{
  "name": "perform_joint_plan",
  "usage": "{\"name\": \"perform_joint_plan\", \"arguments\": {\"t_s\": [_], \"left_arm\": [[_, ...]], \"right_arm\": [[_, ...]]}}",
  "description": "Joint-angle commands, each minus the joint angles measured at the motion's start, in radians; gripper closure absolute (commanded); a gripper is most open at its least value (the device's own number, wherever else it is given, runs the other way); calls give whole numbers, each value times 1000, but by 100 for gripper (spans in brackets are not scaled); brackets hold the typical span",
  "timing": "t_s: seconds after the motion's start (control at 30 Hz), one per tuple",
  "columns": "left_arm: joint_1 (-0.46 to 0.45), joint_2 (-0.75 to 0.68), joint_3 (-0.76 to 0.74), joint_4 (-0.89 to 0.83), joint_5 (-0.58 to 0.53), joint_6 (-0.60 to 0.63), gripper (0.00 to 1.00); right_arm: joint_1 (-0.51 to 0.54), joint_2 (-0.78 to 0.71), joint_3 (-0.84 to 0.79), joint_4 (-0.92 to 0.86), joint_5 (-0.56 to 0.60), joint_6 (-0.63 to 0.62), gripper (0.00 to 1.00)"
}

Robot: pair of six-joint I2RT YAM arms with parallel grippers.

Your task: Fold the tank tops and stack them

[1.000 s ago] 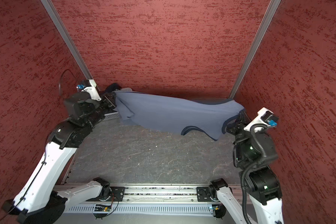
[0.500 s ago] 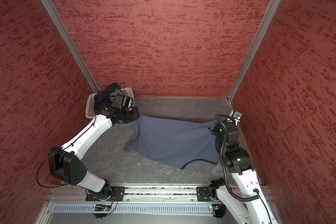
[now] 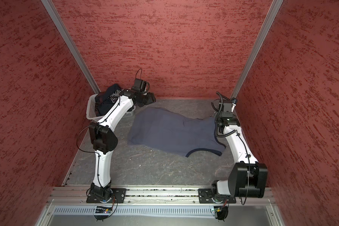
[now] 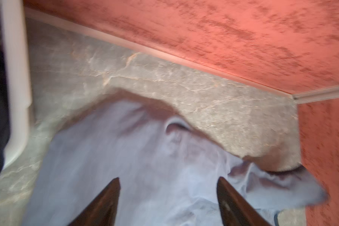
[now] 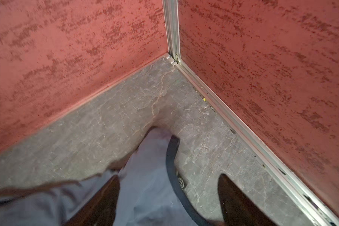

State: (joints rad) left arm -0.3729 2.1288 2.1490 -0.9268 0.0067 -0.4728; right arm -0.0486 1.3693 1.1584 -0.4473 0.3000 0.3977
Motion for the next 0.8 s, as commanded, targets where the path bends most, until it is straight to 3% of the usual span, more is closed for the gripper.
{"name": "perform_joint_plan", "arguments": {"t_s": [0.0,0.2,0.37,0.53,0.77], "left_arm": [[-47,-247,-256,-24,-72,31,13],[3,-712,-941,182,-117,-82,14],[138,-894,-1277,314,-4,-95,17],[235,-888,-1391,416,104,-99,18],[291,-790,-1415,526,173,-81,24]], "right_arm": [[6,-132,-82,-34,-161,30,15],[146,-334,-346,-81,-304,86,17],[283,-458,-544,-62,-395,204,22],[411,-437,-681,69,-443,310,26],[483,-281,-741,265,-478,366,37]]}}
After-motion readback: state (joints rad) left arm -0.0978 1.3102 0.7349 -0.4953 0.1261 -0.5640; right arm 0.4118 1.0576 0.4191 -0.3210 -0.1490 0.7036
